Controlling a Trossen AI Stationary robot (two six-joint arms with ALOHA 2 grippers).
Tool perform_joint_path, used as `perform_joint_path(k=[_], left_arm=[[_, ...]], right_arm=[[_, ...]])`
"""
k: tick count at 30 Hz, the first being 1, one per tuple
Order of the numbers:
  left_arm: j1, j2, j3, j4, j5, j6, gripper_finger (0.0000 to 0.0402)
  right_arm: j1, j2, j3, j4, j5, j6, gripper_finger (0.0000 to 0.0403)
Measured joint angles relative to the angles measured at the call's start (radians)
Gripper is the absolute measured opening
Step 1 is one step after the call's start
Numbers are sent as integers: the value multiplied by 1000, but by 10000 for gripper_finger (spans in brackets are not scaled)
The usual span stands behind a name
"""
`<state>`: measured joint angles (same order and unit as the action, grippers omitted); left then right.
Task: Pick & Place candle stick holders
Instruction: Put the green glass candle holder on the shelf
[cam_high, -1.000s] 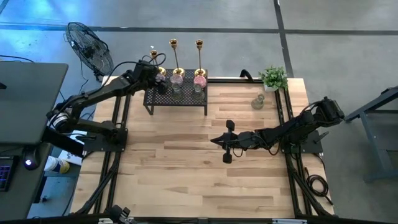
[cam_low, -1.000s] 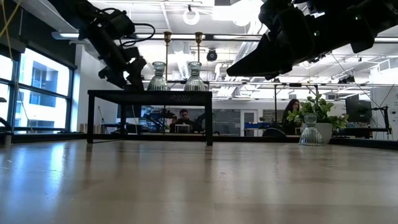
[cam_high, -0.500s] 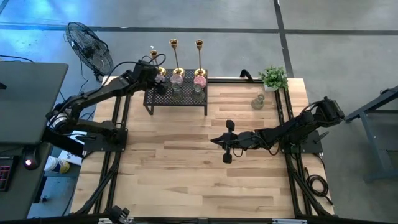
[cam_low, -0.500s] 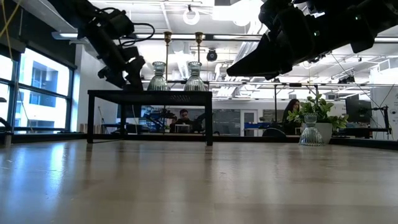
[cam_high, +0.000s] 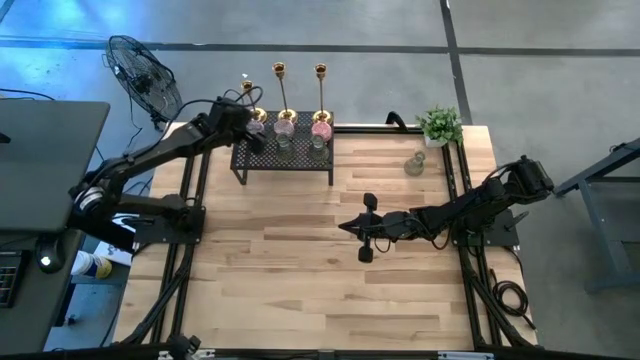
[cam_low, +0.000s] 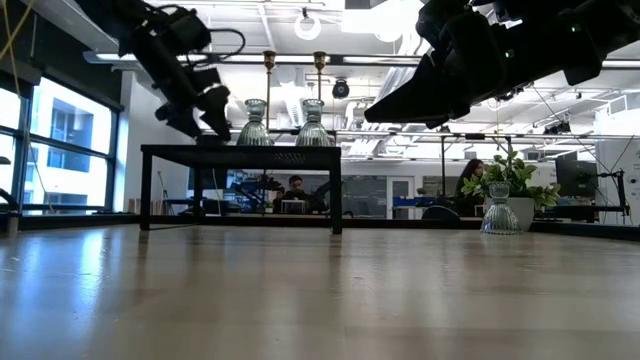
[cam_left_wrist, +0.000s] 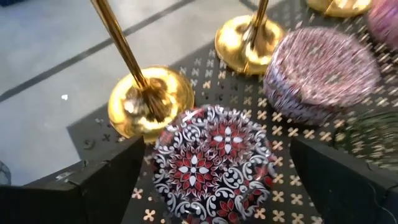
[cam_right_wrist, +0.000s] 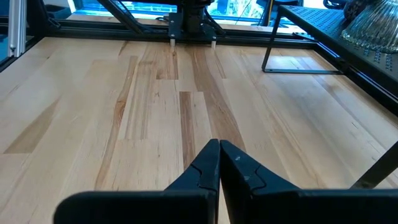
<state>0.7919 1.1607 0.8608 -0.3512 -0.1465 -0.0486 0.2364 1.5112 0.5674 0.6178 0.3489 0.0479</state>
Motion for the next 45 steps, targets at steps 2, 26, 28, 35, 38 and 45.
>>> perform_joint_path(k=[2, 26, 28, 35, 38, 45], left_arm=[[0, -33, 0, -4, 2, 3, 397], [-598, -509, -254, -38, 106, -31, 80], [-681, -509, -308, 30, -24, -36, 47], [-838, -510, -514, 427, -90, 50, 18], [-854, -508, -566, 529, -82, 52, 19], [-851, -508, -588, 589, -83, 46, 10]], right_arm=[[0, 0, 0, 0, 0, 0, 1], [17, -168, 0, -354, 151, 162, 0], [42, -239, -12, -500, 302, 245, 0], [7, -470, -248, -625, 515, 652, 0], [-79, -551, -328, -640, 537, 805, 9], [-333, -619, -417, -703, 442, 939, 96]])
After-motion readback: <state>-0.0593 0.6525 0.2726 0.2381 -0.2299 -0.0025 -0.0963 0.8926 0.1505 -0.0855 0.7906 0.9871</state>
